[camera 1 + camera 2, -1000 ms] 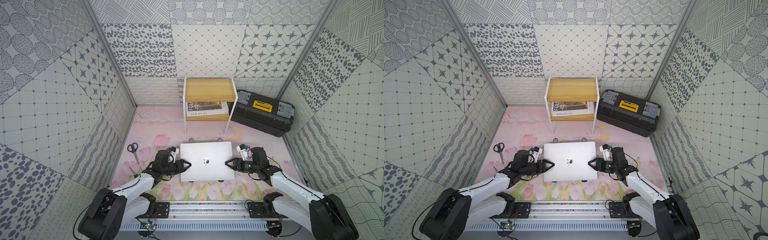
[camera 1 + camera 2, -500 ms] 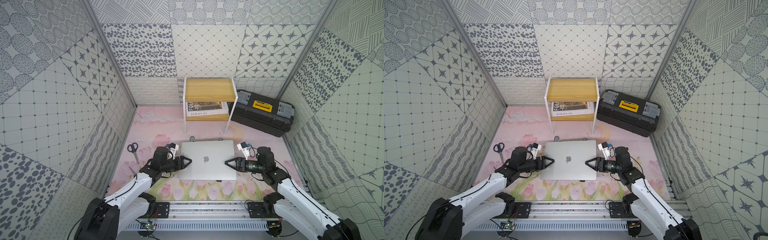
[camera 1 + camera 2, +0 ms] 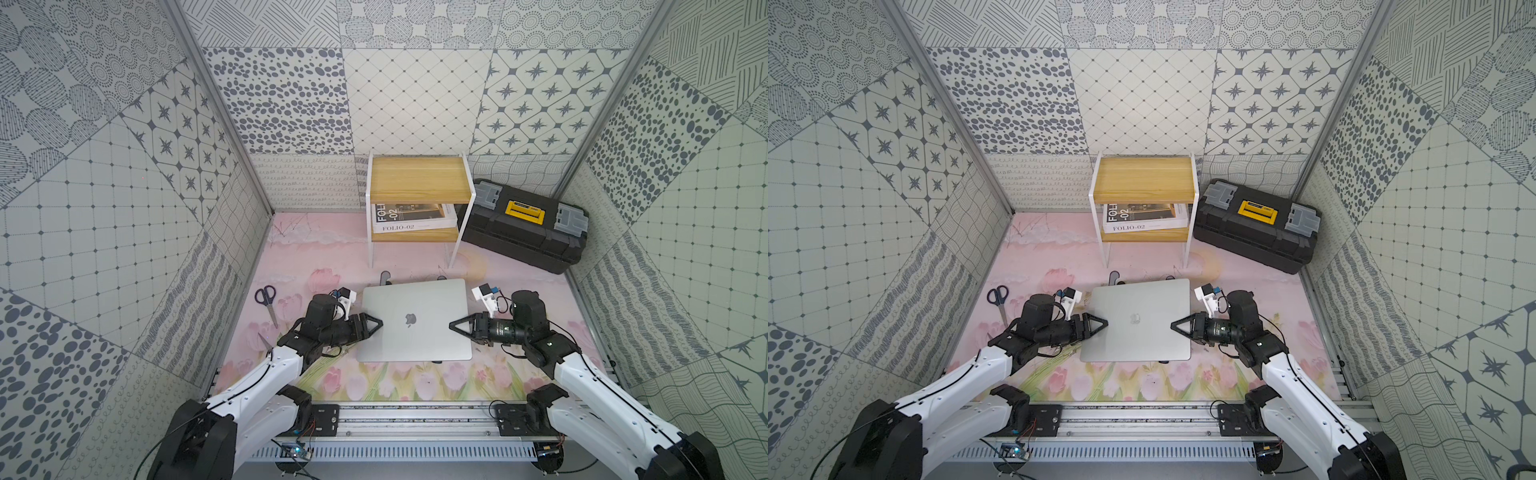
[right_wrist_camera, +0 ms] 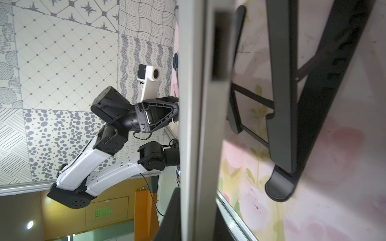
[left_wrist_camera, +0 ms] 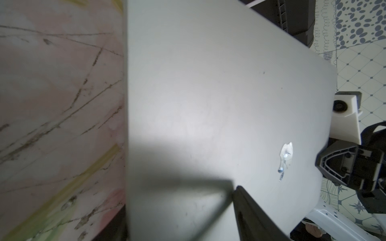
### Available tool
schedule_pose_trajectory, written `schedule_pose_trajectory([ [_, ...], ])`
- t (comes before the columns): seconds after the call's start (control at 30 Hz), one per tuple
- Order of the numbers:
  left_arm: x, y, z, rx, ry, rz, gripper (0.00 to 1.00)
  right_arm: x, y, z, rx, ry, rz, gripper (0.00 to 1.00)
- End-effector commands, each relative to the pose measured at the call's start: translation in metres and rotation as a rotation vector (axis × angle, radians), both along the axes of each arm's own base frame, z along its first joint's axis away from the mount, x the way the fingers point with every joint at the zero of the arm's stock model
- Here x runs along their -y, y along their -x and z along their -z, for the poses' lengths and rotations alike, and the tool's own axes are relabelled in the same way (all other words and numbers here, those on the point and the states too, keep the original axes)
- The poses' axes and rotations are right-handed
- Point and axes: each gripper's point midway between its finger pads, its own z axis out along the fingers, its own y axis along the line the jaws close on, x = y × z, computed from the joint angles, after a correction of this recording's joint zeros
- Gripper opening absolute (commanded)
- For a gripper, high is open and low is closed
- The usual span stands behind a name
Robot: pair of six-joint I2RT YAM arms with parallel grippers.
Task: Close the laptop lid and set it aside
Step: Pick up the laptop from the computer stand.
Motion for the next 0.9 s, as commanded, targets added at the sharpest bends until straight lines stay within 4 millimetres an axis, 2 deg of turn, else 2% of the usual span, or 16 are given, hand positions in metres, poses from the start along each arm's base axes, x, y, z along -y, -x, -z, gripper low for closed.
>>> schedule_pose_trajectory([
  [0.0,-0.005,-0.008,-0.025,0.072,-0.013,-0.033,0.69,-0.006,-0.008,-0.031,0.134,-0.031,-0.011,0.06],
  [0.07,-0.009,-0.008,-0.036,0.09,-0.02,-0.051,0.71,-0.005,-0.008,-0.039,0.14,-0.044,-0.004,0.0],
  [0.17,-0.016,-0.007,-0.056,0.123,-0.032,-0.086,0.76,-0.006,-0.008,-0.051,0.131,-0.067,0.005,0.0],
  [0.27,-0.023,-0.008,-0.084,0.165,-0.028,-0.116,0.8,-0.008,-0.008,-0.064,0.119,-0.094,0.005,0.0],
  [0.4,-0.022,-0.018,-0.144,0.241,0.133,-0.063,0.86,-0.01,-0.008,-0.111,0.188,-0.154,-0.014,0.0],
  [0.53,-0.036,-0.042,-0.182,0.229,0.32,-0.042,0.85,-0.008,-0.014,-0.144,0.222,-0.192,-0.02,0.0],
  [0.7,-0.066,-0.061,-0.205,0.256,0.402,-0.086,0.85,0.008,-0.023,-0.181,0.262,-0.258,0.005,0.0],
  [0.8,-0.067,-0.062,-0.209,0.24,0.452,-0.053,0.84,0.013,-0.022,-0.211,0.295,-0.359,-0.012,0.0],
  [0.87,-0.063,-0.059,-0.213,0.236,0.502,-0.006,0.83,0.016,-0.024,-0.221,0.305,-0.396,-0.019,0.0],
])
